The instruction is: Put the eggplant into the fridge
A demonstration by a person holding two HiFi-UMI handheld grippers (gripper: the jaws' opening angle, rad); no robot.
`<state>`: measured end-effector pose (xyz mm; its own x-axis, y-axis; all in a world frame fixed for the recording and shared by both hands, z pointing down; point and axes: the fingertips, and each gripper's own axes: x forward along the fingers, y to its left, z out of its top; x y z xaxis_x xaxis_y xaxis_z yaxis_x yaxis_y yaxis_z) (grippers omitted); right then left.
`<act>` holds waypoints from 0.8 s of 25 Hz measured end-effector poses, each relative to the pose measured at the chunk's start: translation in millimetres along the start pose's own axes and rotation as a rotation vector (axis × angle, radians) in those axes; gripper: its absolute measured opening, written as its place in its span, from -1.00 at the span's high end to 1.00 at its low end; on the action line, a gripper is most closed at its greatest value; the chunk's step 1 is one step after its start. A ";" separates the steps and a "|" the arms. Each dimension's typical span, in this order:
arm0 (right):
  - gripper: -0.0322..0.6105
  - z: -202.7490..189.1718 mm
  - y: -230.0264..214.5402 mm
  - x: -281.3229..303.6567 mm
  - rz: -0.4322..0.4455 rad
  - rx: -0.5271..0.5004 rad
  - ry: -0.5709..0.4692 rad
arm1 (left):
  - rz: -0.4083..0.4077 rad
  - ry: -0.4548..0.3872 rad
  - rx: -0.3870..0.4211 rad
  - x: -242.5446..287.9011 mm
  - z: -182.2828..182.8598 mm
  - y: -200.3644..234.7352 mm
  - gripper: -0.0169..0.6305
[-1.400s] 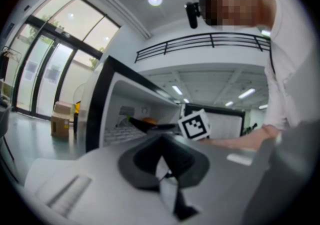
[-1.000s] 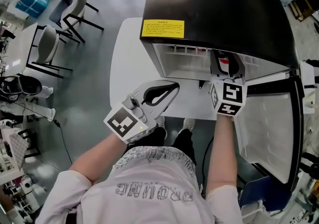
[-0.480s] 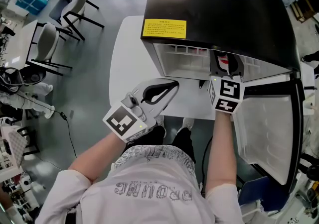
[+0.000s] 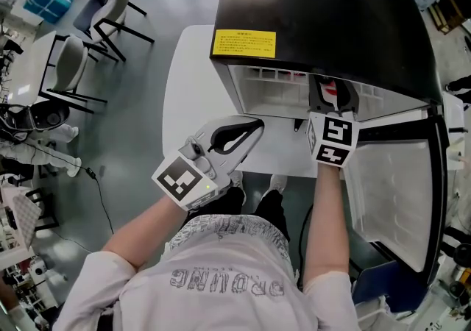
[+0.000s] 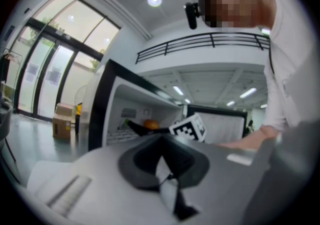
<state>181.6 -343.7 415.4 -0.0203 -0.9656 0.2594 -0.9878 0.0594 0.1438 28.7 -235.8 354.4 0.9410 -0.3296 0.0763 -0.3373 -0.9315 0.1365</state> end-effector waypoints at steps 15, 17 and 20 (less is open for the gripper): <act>0.26 5.3 0.4 -4.0 0.018 -0.001 -0.014 | 0.003 -0.003 0.005 1.6 4.3 -2.7 0.93; 0.26 6.1 1.5 -6.3 0.020 -0.004 -0.021 | 0.004 -0.005 0.007 1.5 3.9 -3.5 0.93; 0.26 7.7 4.2 -14.4 0.017 -0.008 -0.030 | 0.004 -0.012 0.006 -1.1 2.8 -5.6 0.93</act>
<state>176.5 -331.6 405.0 -0.0422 -0.9714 0.2335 -0.9859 0.0783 0.1476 29.6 -230.6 350.8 0.9399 -0.3351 0.0651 -0.3409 -0.9310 0.1301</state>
